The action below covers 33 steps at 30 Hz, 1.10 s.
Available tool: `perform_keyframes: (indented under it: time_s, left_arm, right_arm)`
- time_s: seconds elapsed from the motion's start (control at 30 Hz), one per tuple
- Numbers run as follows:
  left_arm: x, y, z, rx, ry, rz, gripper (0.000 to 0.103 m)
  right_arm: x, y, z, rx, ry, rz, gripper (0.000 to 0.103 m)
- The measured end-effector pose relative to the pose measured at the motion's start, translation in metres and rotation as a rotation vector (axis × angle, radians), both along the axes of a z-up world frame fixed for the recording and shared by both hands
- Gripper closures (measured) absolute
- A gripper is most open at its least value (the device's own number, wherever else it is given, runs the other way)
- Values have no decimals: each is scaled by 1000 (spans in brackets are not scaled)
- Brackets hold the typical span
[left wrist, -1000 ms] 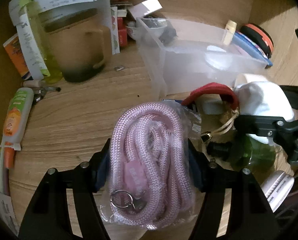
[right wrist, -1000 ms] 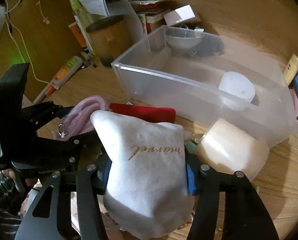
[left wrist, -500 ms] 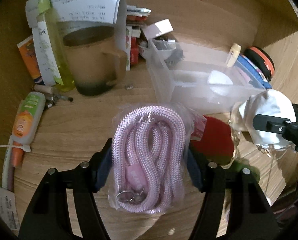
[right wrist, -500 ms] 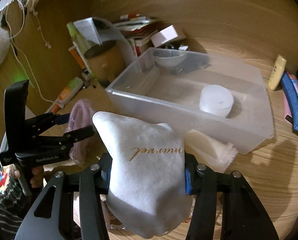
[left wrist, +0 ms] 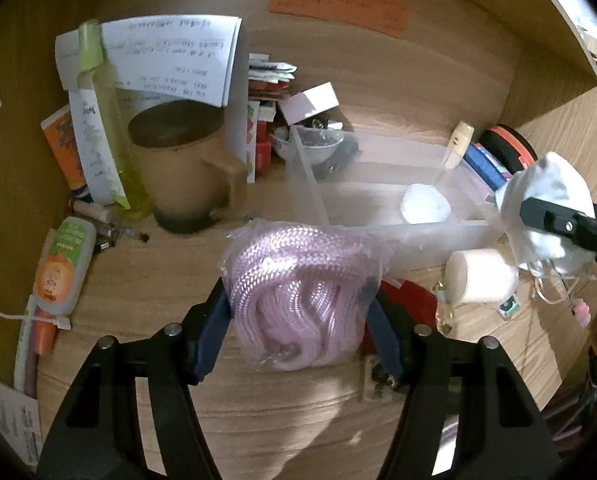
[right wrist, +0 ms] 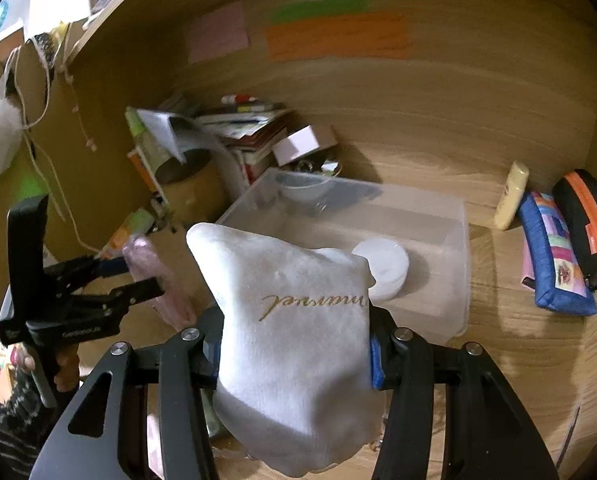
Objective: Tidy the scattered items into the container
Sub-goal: 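Carry the rope bag into the bin and open left tool while right tool carries pouch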
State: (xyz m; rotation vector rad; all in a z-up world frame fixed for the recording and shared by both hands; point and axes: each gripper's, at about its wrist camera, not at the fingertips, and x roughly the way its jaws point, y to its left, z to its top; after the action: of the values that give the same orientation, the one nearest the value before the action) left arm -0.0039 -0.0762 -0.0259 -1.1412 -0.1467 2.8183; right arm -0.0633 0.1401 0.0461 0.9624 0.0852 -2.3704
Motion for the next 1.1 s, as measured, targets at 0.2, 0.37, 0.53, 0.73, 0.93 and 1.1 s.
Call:
perform_keyframes:
  time_s: [0.2,0.37,0.53,0.73,0.93,1.1]
  left_arm:
    - [1,3,2,-7,4,6,40]
    - [6,-2,12,1,35,20,40]
    - [8,-1,28,-1,76,19,40]
    - [0,2,37,-10,88,16,40]
    - [-7,5,48,-14,112,19,40]
    - [-16,12,58,-15,133,9,40]
  right_arm:
    - [-8,10,0,3,16,-31,56]
    - [-12,15,11,-8,54,-47,56]
    - [-23,17,15,-17,71,-58,56]
    - [-40,15,11,-33,57,-69,56]
    - [-54,15,9,-23,61,-78,56]
    - [-67,23,3,-33,44,-86,56]
